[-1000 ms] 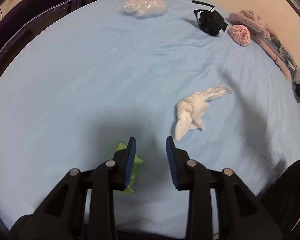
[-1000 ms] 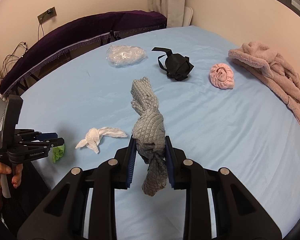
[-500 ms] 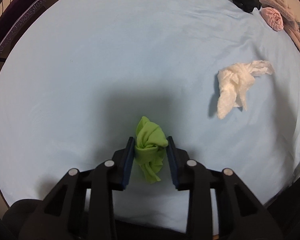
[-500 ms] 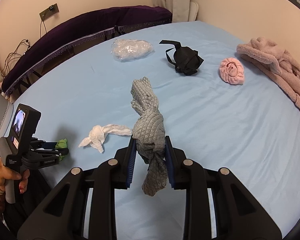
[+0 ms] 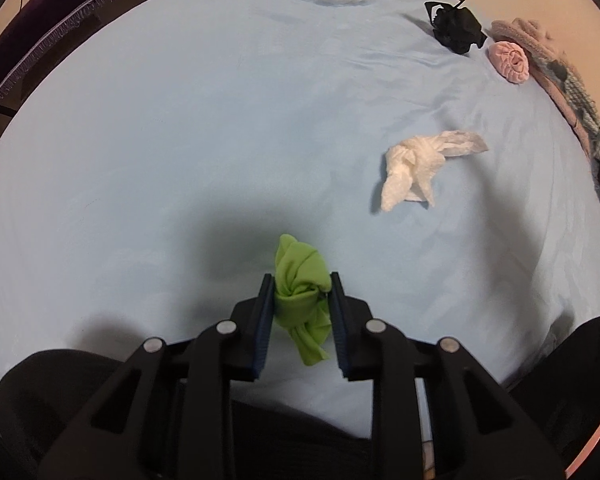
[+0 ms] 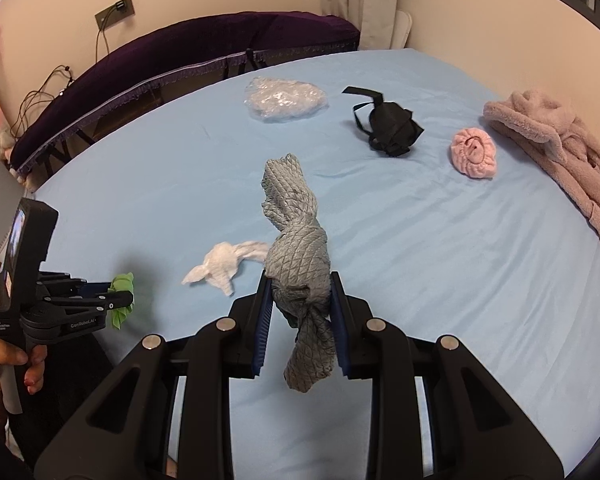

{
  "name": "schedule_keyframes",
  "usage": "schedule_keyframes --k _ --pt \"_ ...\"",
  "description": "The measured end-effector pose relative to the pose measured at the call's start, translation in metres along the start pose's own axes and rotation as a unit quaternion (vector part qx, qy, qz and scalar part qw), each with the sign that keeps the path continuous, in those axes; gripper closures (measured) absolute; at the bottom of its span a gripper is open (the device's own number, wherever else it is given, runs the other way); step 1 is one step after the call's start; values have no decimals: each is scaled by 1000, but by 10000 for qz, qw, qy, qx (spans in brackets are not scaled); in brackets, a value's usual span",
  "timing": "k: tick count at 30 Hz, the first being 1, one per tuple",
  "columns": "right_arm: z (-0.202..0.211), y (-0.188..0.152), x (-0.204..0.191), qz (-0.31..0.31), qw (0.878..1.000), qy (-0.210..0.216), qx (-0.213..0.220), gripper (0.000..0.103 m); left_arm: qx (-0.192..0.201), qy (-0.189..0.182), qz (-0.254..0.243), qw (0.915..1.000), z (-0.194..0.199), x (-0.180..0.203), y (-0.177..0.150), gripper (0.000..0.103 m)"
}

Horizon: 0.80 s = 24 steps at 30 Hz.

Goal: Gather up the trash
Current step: 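Carry the green cloth and grey cloth with both tools over the grey bin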

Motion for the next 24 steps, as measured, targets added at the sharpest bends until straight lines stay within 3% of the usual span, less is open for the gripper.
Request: schedule_keyframes --k 12,24 --pt "-7 -33 -68 311 9968 531 -504 78 485 -6 -49 9988 46 -15 -24 76" --pt "2 -10 -165 1029 9892 969 -388 78 1044 69 262 9942 101 -77 -46 76"
Point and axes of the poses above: each gripper's, at about its wrist camera, not at the fingertips, and z roughly against the way its jaws point, x to its right, y to its top, the point moved 1 cm from there along -z, roughly the way its jaws point
